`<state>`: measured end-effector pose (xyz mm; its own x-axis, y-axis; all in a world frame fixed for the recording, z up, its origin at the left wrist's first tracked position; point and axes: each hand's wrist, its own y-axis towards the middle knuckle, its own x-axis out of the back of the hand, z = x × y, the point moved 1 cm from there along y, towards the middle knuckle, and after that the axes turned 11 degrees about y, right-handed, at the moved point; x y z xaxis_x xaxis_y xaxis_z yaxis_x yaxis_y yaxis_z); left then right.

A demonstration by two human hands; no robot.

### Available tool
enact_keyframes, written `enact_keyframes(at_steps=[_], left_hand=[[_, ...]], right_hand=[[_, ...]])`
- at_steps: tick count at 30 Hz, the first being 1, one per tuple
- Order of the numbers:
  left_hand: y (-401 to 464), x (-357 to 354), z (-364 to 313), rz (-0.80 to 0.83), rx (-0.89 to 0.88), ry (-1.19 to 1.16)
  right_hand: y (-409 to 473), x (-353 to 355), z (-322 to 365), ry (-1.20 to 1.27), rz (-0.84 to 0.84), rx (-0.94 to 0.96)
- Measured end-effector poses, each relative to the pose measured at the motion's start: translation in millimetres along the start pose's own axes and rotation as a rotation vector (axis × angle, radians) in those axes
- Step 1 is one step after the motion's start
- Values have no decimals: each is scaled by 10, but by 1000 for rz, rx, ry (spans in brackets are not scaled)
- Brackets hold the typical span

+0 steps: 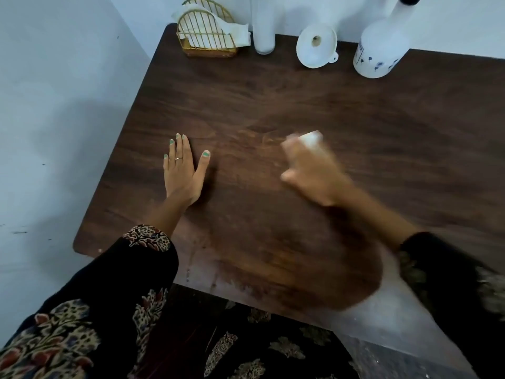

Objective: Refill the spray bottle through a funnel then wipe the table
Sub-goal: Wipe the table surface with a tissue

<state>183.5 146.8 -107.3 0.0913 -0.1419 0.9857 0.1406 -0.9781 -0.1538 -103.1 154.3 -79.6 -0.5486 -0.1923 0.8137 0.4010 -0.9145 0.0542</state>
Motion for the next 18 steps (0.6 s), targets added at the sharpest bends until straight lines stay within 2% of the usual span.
enact_keyframes(at_steps=[3,5,6,8,10,13,15,16,18], left_hand=[[-15,-3,-4,7,-8,2],[-16,8,-9,18,-15,-3],[-16,10,-10,26,-16,-6],[-12,16,-4,41,-17,-13],[-1,26,0,58,-16,-24],[-76,22,-6,79,-34,-39],[-179,21,5,88,-57,-46],[-266,14,12,94,-76,-44],[-429,1,27,89,-105,-37]], right_hand=[[-372,821,-1147,-166,-236,-538],[-624,918,-1443,-157,-260,-761],[-636,808,-1355,-152,-275,-803],[-589,442,-812,-111,-315,-729],[-661,-96,21,-6,-213,-471],[-1179,-874,1202,59,172,23],[-1438,-1042,1303,-81,374,251],[-1461,-975,1155,-59,350,264],[-1382,-586,757,45,218,66]])
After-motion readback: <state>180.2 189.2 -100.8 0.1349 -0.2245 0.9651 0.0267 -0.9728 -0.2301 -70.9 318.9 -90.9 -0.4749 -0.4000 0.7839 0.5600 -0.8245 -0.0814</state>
